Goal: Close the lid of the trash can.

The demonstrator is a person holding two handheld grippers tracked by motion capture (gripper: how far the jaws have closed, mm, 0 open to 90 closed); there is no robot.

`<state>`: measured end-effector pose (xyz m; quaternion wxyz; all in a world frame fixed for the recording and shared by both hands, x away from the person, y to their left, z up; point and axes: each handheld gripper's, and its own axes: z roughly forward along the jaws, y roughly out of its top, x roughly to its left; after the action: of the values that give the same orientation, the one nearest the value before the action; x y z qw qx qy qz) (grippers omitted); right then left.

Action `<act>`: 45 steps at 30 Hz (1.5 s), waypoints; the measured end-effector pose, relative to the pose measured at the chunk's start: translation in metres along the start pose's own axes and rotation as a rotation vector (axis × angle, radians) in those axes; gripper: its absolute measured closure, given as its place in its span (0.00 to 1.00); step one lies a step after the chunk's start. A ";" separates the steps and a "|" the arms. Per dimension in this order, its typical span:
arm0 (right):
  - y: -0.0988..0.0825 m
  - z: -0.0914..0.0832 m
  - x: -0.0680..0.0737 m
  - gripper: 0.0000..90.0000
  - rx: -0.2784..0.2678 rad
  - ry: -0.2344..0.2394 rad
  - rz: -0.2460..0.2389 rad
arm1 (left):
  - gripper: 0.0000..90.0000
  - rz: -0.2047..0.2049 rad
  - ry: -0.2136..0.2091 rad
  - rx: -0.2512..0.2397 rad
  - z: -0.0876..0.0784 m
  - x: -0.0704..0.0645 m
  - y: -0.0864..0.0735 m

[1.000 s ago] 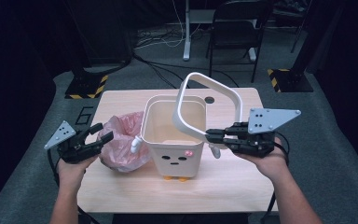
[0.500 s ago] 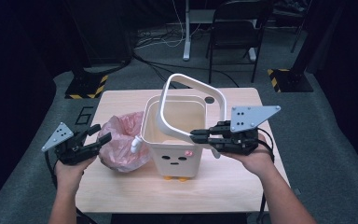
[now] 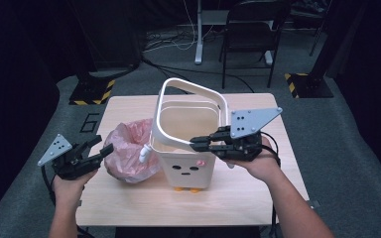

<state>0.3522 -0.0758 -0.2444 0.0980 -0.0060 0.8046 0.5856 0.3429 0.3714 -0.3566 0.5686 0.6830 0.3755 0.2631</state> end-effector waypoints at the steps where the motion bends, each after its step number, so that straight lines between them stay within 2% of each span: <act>1: 0.001 0.001 0.000 0.94 0.000 0.004 -0.003 | 0.44 0.003 0.004 0.001 -0.001 0.000 0.000; 9: 0.006 0.008 -0.004 0.93 0.008 0.022 -0.019 | 0.44 -0.004 0.019 -0.002 -0.007 0.000 -0.002; 19: 0.011 0.018 -0.005 0.92 0.058 0.025 -0.039 | 0.44 -0.007 0.030 0.001 -0.011 0.001 -0.004; 20: 0.011 0.018 -0.005 0.93 0.061 0.027 -0.040 | 0.44 -0.008 0.031 0.001 -0.011 0.001 -0.004; 21: 0.012 0.019 -0.005 1.00 0.062 0.032 -0.041 | 0.44 -0.008 0.030 0.000 -0.012 0.001 -0.004; 24: 0.013 0.020 -0.005 1.00 0.072 0.020 -0.053 | 0.44 -0.008 0.031 0.002 -0.012 0.001 -0.004; 29: 0.008 0.027 -0.005 1.00 0.109 0.028 -0.045 | 0.44 -0.008 0.030 0.002 -0.012 0.002 -0.004; 33: 0.004 0.028 -0.007 1.00 0.099 0.028 -0.028 | 0.44 -0.008 0.030 0.005 -0.011 0.001 -0.005; 38: -0.004 0.029 -0.010 0.90 0.091 0.011 0.010 | 0.44 -0.013 0.032 0.010 -0.010 0.003 -0.006; 42: -0.009 0.024 -0.010 0.81 0.053 0.007 0.042 | 0.44 -0.019 0.033 0.009 -0.010 0.004 -0.006; 45: -0.011 0.018 -0.009 0.76 0.033 -0.013 0.058 | 0.44 -0.022 0.033 0.008 -0.009 0.005 -0.006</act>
<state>0.3652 -0.0636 -0.2589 0.0864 0.0228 0.8135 0.5747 0.3372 0.3813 -0.3607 0.5625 0.6766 0.3934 0.2664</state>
